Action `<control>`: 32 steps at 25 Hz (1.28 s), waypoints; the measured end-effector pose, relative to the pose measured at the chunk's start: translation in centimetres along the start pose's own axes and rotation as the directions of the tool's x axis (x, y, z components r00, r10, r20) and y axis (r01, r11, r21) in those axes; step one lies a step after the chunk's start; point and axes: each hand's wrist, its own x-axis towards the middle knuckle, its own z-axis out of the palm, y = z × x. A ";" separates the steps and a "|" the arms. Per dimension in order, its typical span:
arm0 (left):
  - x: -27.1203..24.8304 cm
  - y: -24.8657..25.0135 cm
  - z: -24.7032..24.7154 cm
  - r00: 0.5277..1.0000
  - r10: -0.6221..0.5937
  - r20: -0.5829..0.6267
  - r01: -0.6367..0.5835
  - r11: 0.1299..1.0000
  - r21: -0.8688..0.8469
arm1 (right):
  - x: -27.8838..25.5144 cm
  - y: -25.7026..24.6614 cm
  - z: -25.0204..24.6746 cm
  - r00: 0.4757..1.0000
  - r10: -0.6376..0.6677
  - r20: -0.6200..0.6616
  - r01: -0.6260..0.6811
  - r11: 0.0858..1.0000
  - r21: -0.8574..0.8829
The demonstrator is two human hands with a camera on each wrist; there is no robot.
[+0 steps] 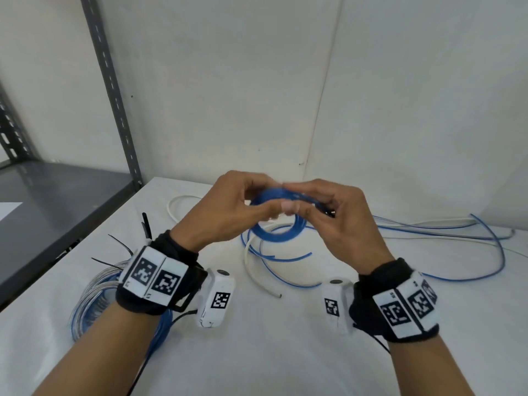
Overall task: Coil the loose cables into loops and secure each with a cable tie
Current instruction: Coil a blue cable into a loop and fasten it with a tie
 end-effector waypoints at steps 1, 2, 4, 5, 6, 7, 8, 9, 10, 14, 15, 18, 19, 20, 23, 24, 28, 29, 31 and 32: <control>-0.2 -0.1 -0.5 0.997 -0.024 0.080 0.019 0.998 0.059 | -0.1 0.1 -0.3 0.997 0.013 0.071 -0.010 0.999 -0.046; -0.3 -0.3 -1.0 0.989 -0.064 0.131 0.052 0.995 0.089 | -0.2 0.2 -0.4 0.992 0.028 0.120 -0.019 0.997 -0.077; -0.5 -0.2 -1.6 0.968 -0.151 0.198 0.134 0.986 0.095 | -0.4 0.1 -0.2 0.987 0.033 0.157 -0.016 0.994 -0.111; -0.6 -0.2 -1.8 0.957 -0.185 0.221 0.170 0.982 0.085 | -0.4 0.0 -0.1 0.985 0.029 0.168 -0.009 0.993 -0.121; -0.7 -0.1 -1.9 0.952 -0.201 0.233 0.188 0.979 0.076 | -0.5 -0.1 0.1 0.983 0.024 0.181 -0.001 0.992 -0.123; -0.8 0.1 -2.0 0.953 -0.196 0.230 0.185 0.980 0.070 | -0.5 -0.2 0.3 0.982 0.020 0.189 0.002 0.993 -0.118; -0.8 0.1 -2.2 0.959 -0.183 0.216 0.173 0.983 0.065 | -0.5 -0.2 0.4 0.982 0.022 0.187 -0.002 0.994 -0.107; -0.8 0.2 -2.2 0.964 -0.175 0.198 0.167 0.984 0.055 | -0.4 -0.1 0.4 0.984 0.029 0.178 -0.014 0.996 -0.086; -0.7 0.1 -2.2 0.968 -0.172 0.183 0.167 0.985 0.038 | -0.3 0.0 0.4 0.985 0.036 0.167 -0.027 0.998 -0.056; -0.6 0.0 -2.1 0.976 -0.177 0.129 0.186 0.981 -0.060 | -0.1 -0.1 0.6 0.996 0.007 0.092 -0.005 1.000 -0.021; -0.6 0.1 -2.1 0.978 -0.177 0.113 0.187 0.979 -0.084 | -0.1 -0.2 0.8 0.998 0.002 0.055 -0.001 1.000 -0.026; -0.6 0.2 -2.3 0.980 -0.186 0.064 0.194 0.969 -0.152 | 0.0 0.0 1.0 0.993 -0.034 -0.111 0.031 0.999 -0.027; -0.6 0.2 -2.4 0.981 -0.188 0.046 0.193 0.965 -0.175 | 0.1 0.1 1.0 0.985 -0.045 -0.165 0.043 0.999 -0.012; -0.6 0.3 -2.6 0.982 -0.186 0.026 0.187 0.962 -0.198 | 0.2 0.1 0.9 0.976 -0.043 -0.212 0.050 0.998 0.027; -0.6 0.6 -2.4 0.985 -0.169 -0.022 0.158 0.953 -0.258 | 0.3 -0.1 0.9 0.960 0.007 -0.280 0.029 0.992 0.123; -0.5 0.6 -2.3 0.985 -0.169 -0.035 0.154 0.951 -0.269 | 0.2 -0.1 1.0 0.960 0.020 -0.279 0.014 0.993 0.121; -0.3 0.5 -2.2 0.977 -0.181 -0.115 0.131 0.928 -0.349 | 0.1 0.0 1.1 0.979 0.097 -0.177 -0.044 0.958 0.283; -0.2 0.5 -2.1 0.972 -0.189 -0.139 0.125 0.918 -0.377 | 0.1 -0.2 1.2 0.978 0.116 -0.174 -0.050 0.938 0.343; -0.2 0.8 -1.6 0.963 -0.204 -0.176 0.115 0.902 -0.416 | 0.1 -0.5 1.5 0.959 0.153 -0.238 -0.038 0.904 0.425; -0.1 0.9 -1.4 0.959 -0.211 -0.188 0.113 0.896 -0.429 | 0.1 -0.6 1.7 0.946 0.173 -0.274 -0.031 0.890 0.455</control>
